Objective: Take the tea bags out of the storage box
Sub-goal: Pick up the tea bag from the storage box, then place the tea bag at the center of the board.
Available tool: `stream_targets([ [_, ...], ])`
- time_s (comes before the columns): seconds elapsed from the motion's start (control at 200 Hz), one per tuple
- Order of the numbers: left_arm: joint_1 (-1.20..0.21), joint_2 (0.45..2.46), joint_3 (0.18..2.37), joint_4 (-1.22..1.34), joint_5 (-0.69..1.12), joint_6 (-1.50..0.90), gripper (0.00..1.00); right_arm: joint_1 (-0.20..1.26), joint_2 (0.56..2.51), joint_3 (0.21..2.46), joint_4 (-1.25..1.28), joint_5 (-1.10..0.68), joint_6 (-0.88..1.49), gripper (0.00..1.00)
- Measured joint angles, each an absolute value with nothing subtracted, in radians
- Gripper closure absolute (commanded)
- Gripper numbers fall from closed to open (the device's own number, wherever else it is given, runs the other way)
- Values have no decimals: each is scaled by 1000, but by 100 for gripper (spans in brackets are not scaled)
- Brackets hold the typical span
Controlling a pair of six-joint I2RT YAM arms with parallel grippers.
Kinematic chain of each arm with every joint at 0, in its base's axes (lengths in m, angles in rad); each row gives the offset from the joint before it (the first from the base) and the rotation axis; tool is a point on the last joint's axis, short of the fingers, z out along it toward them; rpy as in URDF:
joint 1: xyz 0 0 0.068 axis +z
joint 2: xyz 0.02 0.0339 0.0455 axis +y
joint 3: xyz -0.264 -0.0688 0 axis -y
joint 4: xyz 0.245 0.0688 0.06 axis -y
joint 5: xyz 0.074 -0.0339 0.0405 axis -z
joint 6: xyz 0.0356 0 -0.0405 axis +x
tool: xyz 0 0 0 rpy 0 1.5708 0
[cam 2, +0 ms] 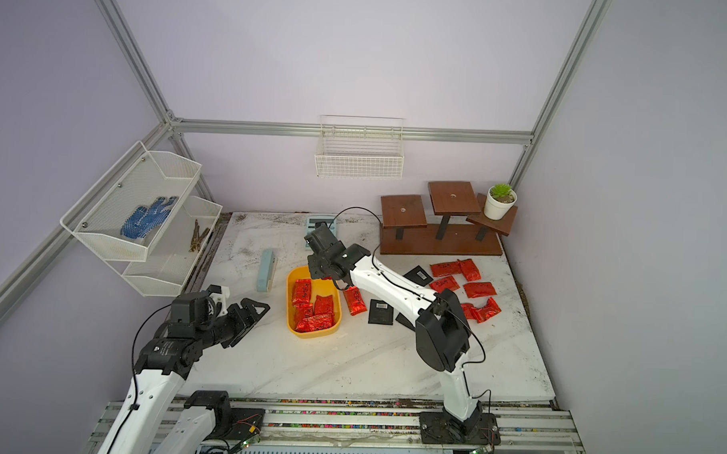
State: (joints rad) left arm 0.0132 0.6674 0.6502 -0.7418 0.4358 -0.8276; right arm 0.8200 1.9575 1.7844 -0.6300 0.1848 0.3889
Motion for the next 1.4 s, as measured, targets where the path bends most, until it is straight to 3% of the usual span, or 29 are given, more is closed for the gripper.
stream_targets([
  [0.26,2,709,651,-720,443,-828,16,783,1663,1425,-612,274,399,77],
  [0.59,-84,757,651,-628,442,-847,16,591,1285,887,-615,355,460,78],
  [0.8,-115,785,650,-572,442,-856,16,474,1286,761,-602,383,477,78],
  [1.125,-121,779,638,-535,444,-857,16,372,1416,741,-567,393,500,79],
  [1.225,-121,778,628,-528,448,-862,16,340,1423,742,-568,394,508,73],
  [1.305,-121,774,622,-525,451,-866,16,320,1425,744,-569,396,509,49],
  [1.4,-121,763,622,-522,453,-873,16,310,1425,750,-573,400,514,39],
])
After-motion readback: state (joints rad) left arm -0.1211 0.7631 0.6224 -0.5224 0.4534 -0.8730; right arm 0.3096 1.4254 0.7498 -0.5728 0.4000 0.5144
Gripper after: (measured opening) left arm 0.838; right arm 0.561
